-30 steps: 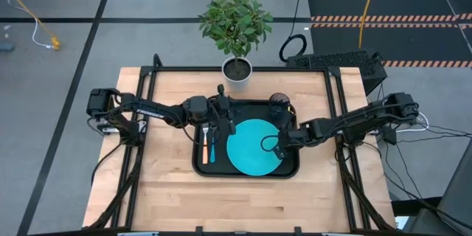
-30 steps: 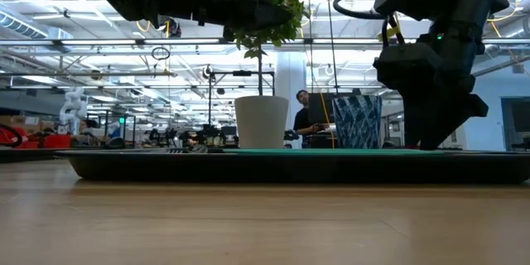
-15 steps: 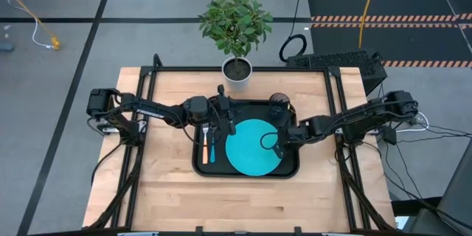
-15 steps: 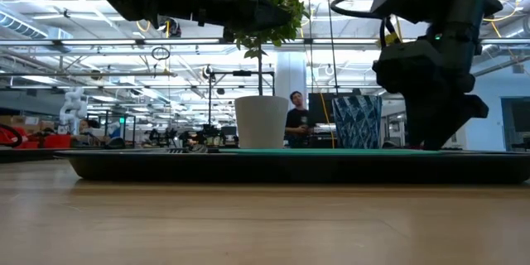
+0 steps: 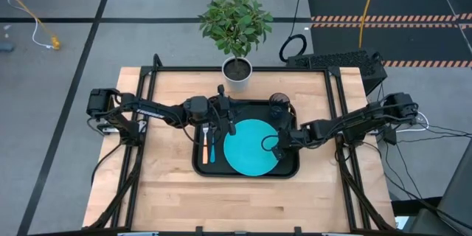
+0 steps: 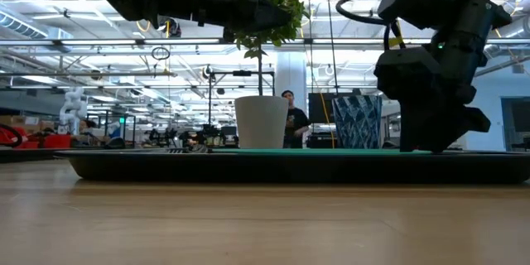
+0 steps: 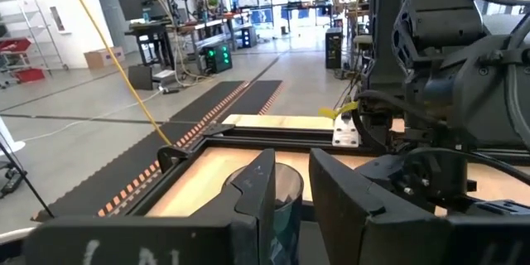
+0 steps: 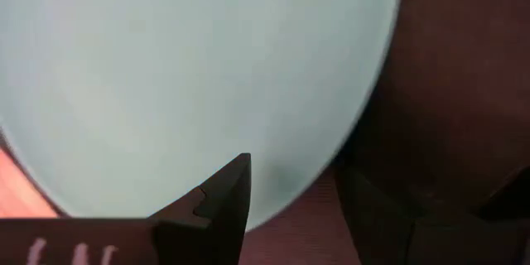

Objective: Pick and place plate/cup/fork/spoon on tray
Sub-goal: Adjust the blue plate on the black tray

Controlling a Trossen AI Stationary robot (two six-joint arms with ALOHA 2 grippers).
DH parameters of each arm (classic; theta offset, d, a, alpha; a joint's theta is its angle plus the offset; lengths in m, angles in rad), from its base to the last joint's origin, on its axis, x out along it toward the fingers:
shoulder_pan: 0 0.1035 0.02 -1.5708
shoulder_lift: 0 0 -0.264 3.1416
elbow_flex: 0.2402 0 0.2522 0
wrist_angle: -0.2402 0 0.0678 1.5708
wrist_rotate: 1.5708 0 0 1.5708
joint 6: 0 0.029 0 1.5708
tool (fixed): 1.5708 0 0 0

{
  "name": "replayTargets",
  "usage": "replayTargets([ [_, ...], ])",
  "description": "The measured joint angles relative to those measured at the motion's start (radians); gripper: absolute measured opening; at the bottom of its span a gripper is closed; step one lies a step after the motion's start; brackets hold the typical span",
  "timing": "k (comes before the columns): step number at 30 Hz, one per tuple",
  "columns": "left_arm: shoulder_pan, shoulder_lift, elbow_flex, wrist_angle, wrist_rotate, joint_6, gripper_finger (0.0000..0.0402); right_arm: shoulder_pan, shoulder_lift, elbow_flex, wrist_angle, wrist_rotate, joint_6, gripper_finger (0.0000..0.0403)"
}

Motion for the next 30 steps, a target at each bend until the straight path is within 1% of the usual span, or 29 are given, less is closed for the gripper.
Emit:
replayTargets([
  [3, 0.0, 0.0, 0.0, -0.001, 0.0, 0.0, 0.0081, -0.007, 0.0, -0.018, 0.026, 0.007, 0.002, 0.0169],
  [6, 0.0, 0.0, 0.0, -0.001, 0.0, 0.0, 0.0081, -0.015, 0.0, -0.022, 0.029, 0.047, -0.004, 0.0169],
  [10, 0.0, 0.0, 0.0, -0.001, 0.0, 0.0, 0.0081, -0.031, 0.0, -0.022, 0.038, 0.06, -0.026, 0.0169],
  [16, 0.0, 0.0, 0.0, -0.001, 0.0, 0.0, 0.0081, -0.049, 0.0, -0.022, 0.037, 0.13, -0.06, 0.0169],
  [23, 0.0, 0.0, 0.0, -0.001, -0.001, 0.0, 0.0081, -0.069, 0.0, -0.022, 0.036, 0.142, -0.112, 0.0168],
  [26, 0.0, 0.0, 0.0, -0.001, -0.001, 0.0, 0.0081, -0.072, 0.0, -0.022, 0.033, 0.165, -0.132, 0.0156],
  [30, 0.0, 0.0, 0.0, -0.001, -0.001, 0.0, 0.0081, -0.073, 0.0, -0.022, 0.033, 0.185, -0.148, 0.0123],
])
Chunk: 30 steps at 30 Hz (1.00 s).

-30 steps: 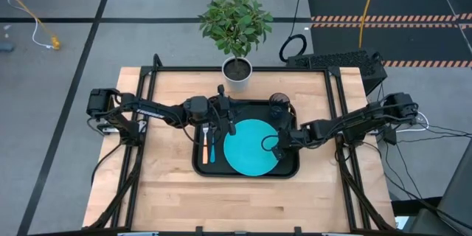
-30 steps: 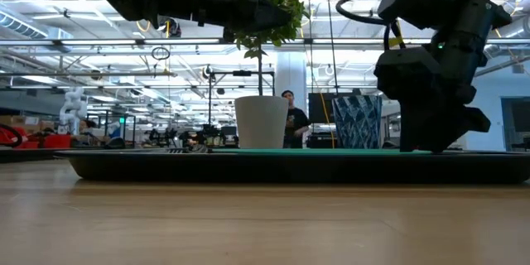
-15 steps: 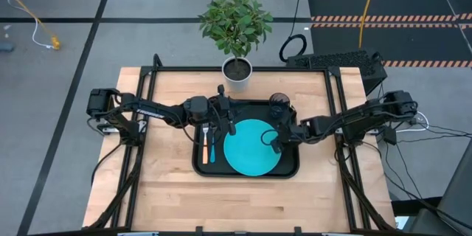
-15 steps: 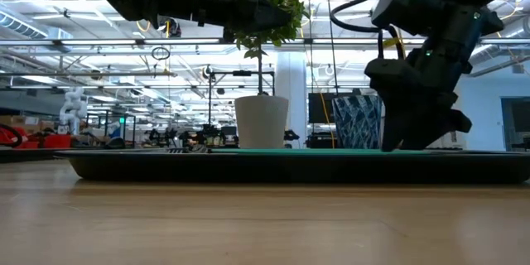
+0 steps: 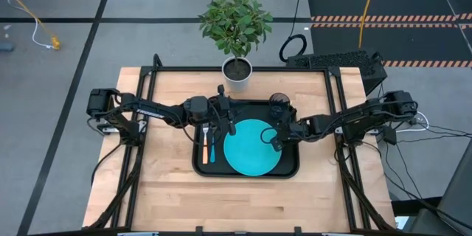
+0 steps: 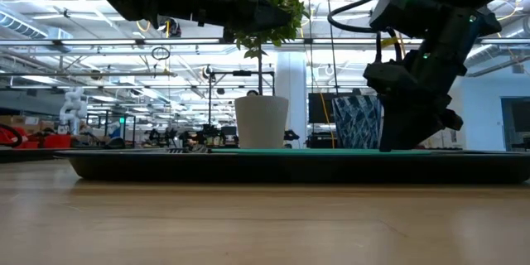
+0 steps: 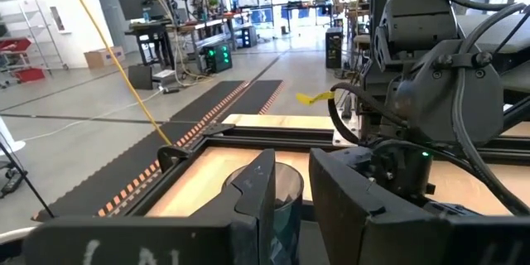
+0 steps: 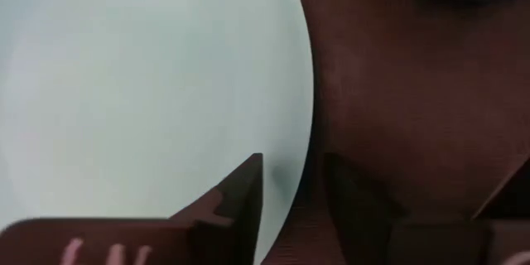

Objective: Pick and place plate/cup/fork/spoon on tray
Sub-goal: Adjust the blue plate on the black tray

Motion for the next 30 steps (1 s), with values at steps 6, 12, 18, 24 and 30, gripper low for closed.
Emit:
replayTargets([
  [6, 0.0, 0.0, 0.0, -0.001, 0.0, 0.0, 0.0081, 0.0, 0.0, 0.0, -0.002, 0.0, -0.009, 0.007],
  [12, 0.0, 0.0, 0.0, -0.001, 0.0, 0.0, 0.0081, 0.0, 0.0, 0.0, -0.002, 0.038, -0.028, 0.0022],
  [18, 0.0, 0.0, 0.0, -0.002, 0.0, 0.0, 0.0081, -0.009, 0.0, 0.0, -0.001, 0.054, -0.032, 0.0004],
  [24, 0.0, 0.0, 0.0, -0.003, 0.0, 0.0, 0.0081, -0.024, 0.0, 0.0, -0.002, 0.053, -0.035, 0.0002],
  [30, 0.0, 0.0, 0.0, -0.003, 0.0, 0.0, 0.0081, -0.032, 0.0, 0.0, 0.0, 0.072, -0.036, 0.0001],
])
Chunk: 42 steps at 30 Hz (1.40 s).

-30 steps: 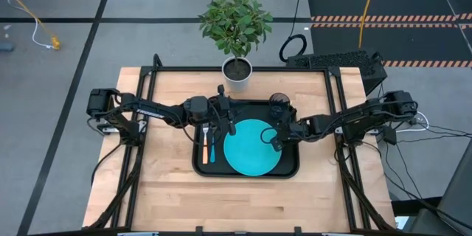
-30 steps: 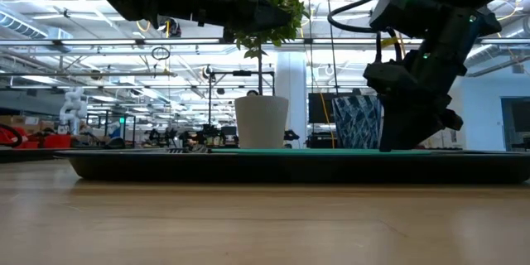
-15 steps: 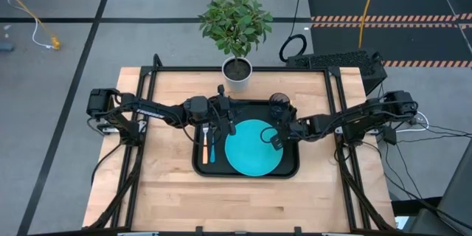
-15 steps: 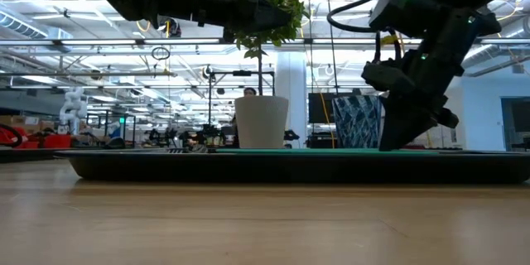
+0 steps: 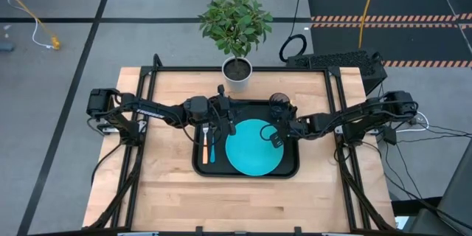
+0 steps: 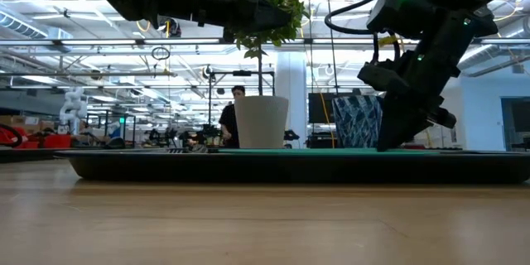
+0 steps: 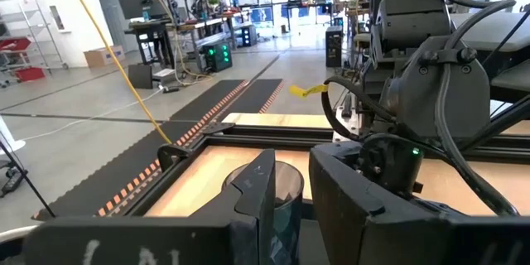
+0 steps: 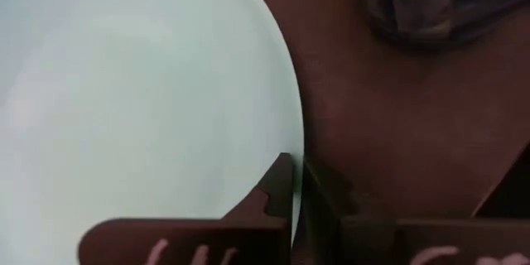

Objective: Pick and place plate/cup/fork/spoon on tray
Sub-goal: Adjust the blue plate on the black tray

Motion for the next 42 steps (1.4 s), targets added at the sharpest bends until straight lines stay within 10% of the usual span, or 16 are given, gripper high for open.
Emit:
replayTargets([
  [42, 0.0, 0.0, 0.0, 0.001, 0.0, -0.004, 0.0081, 0.0, 0.0, -0.001, 0.064, 0.08, 0.159, 0.0],
])
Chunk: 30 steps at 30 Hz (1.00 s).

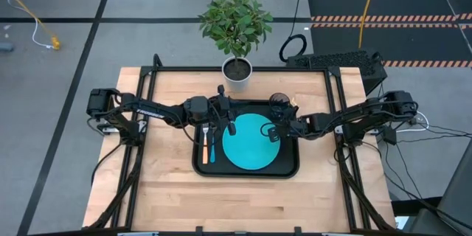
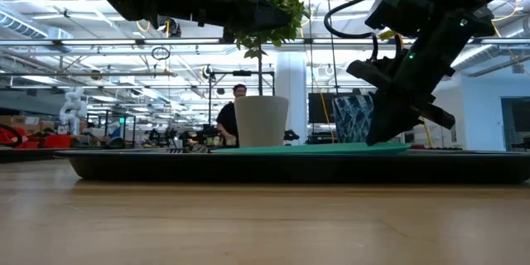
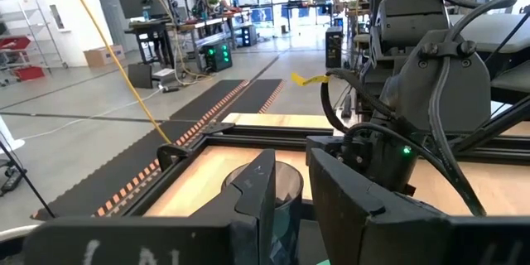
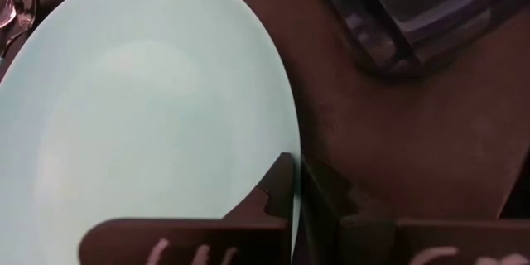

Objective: Pick and place plate/cup/fork/spoon on tray
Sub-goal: Adjust the blue plate on the black tray

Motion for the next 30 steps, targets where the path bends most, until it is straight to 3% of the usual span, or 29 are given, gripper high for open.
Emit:
replayTargets([
  [23, 0.0, 0.0, 0.0, 0.0, 0.0, 0.003, 0.0081, 0.0, 0.0, 0.0, 0.001, -0.052, 0.009, 0.0044],
  [30, 0.001, 0.0, 0.0, 0.0, 0.0, 0.002, 0.0081, 0.002, 0.0, 0.0, 0.007, -0.053, -0.015, 0.0083],
])
